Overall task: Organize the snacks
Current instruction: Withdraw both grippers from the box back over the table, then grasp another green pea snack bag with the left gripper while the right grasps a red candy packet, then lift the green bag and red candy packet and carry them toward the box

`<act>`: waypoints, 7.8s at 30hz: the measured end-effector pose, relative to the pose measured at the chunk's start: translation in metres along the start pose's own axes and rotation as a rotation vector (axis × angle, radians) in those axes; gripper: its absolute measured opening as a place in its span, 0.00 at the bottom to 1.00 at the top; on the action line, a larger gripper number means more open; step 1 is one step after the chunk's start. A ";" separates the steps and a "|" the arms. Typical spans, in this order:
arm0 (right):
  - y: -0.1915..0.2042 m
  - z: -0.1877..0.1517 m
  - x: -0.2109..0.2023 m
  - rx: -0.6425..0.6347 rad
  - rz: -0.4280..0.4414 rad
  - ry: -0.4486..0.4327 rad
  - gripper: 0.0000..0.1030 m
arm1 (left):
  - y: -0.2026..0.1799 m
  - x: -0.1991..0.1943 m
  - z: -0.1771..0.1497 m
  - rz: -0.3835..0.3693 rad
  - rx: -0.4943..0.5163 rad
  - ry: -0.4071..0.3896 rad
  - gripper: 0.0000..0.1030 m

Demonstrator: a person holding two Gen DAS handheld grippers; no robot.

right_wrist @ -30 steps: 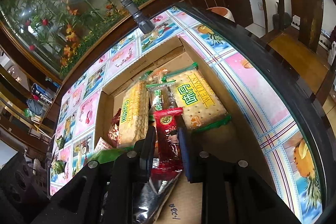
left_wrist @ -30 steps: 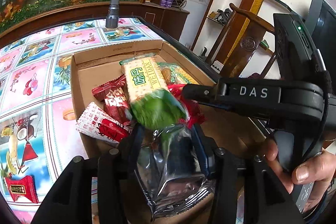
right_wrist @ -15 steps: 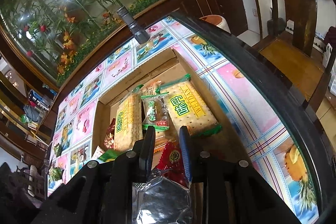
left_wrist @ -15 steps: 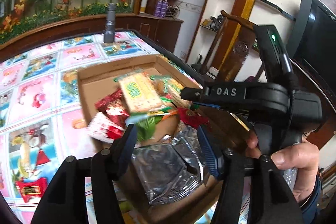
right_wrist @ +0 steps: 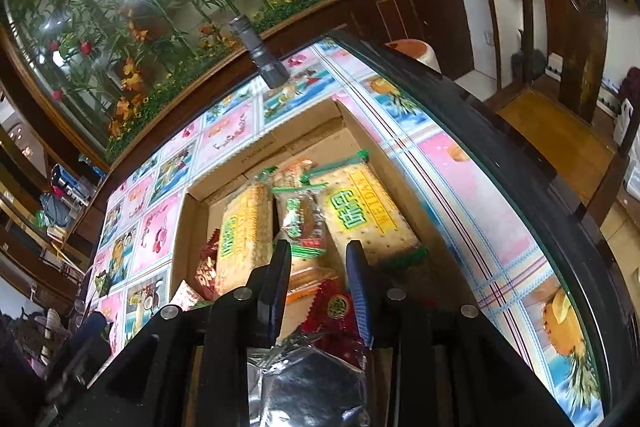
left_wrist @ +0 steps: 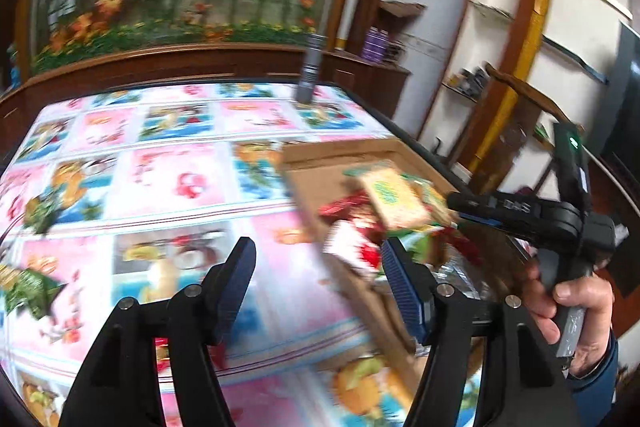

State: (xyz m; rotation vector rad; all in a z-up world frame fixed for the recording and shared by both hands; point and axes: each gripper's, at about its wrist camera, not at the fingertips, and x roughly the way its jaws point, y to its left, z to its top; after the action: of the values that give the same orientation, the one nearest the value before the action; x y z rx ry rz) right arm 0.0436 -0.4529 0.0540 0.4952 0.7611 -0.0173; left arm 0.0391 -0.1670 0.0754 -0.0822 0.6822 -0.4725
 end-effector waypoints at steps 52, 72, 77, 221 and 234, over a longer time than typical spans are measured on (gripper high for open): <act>0.221 -0.127 0.086 -0.492 0.380 0.370 0.51 | 0.232 -0.113 -0.057 0.307 -0.480 -0.048 0.63; 0.235 -0.150 0.074 -0.680 0.235 0.299 0.22 | 0.188 -0.058 -0.029 0.394 -0.165 0.060 0.67; 0.232 -0.147 0.075 -0.651 0.237 0.301 0.22 | 0.188 -0.031 -0.027 0.415 -0.099 0.114 0.63; 0.201 -0.097 0.040 -0.361 0.292 0.074 0.20 | 0.096 -0.034 -0.038 0.530 0.114 -0.049 0.28; 0.172 -0.073 0.021 -0.251 0.310 0.006 0.20 | 0.091 -0.040 -0.032 0.499 0.104 -0.058 0.28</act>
State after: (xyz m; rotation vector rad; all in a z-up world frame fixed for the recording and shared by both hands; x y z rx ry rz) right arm 0.0442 -0.2649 0.0679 0.3686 0.6746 0.3645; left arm 0.0279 -0.0657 0.0530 0.1698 0.5938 -0.0243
